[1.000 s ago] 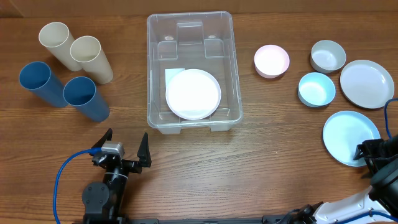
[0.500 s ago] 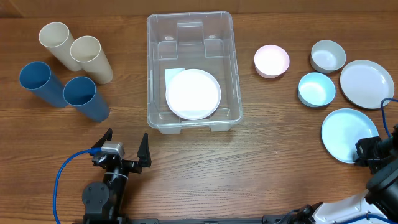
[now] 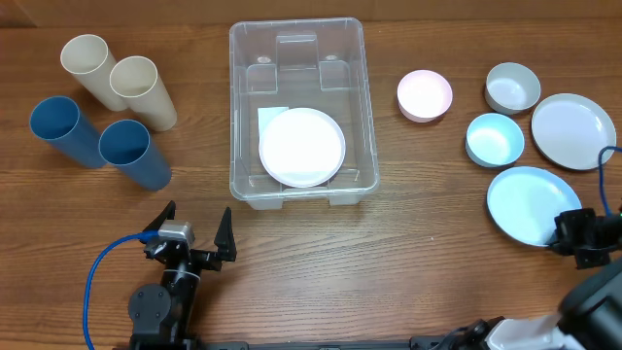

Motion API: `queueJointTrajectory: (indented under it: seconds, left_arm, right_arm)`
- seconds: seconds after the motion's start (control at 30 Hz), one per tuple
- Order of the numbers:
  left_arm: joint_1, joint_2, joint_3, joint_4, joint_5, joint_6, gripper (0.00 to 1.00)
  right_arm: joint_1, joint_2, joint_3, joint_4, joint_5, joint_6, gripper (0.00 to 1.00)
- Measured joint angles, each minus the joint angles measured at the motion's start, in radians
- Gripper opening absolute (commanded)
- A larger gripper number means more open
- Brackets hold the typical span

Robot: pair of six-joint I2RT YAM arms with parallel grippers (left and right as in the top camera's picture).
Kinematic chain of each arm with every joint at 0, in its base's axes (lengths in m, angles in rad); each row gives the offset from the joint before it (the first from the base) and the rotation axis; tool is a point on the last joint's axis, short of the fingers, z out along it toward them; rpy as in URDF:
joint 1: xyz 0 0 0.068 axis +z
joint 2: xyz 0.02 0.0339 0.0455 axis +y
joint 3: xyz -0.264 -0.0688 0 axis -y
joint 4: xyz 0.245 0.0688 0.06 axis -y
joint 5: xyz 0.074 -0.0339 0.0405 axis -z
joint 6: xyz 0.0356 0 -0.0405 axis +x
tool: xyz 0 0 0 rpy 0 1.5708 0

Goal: Pack container
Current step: 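Grasp the light-blue plate rim with the right gripper and lift, then lower the light-blue plate into the bin and release it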

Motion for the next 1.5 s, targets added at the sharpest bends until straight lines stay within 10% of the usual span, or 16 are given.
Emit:
queueJointTrajectory:
  seconds: [0.4,0.7,1.07,1.5]
  left_arm:
    - [0.000,0.000,0.000,0.000,0.000,0.000,1.00]
    - [0.000,0.000,0.000,0.000,0.000,0.000,1.00]
    - [0.000,0.000,0.000,0.000,0.000,0.000,1.00]
    - [0.000,0.000,0.000,0.000,0.000,0.000,1.00]
  right_arm:
    - [0.023,-0.403,0.098,-0.129,-0.137,-0.118,0.04]
    - [0.558,-0.581,0.108,0.127,-0.277,-0.131,0.04]
    - [1.157,-0.299,0.110,0.542,-0.073,-0.055,0.04]
    - [1.276,0.062,0.110,0.760,-0.042,0.011,0.04]
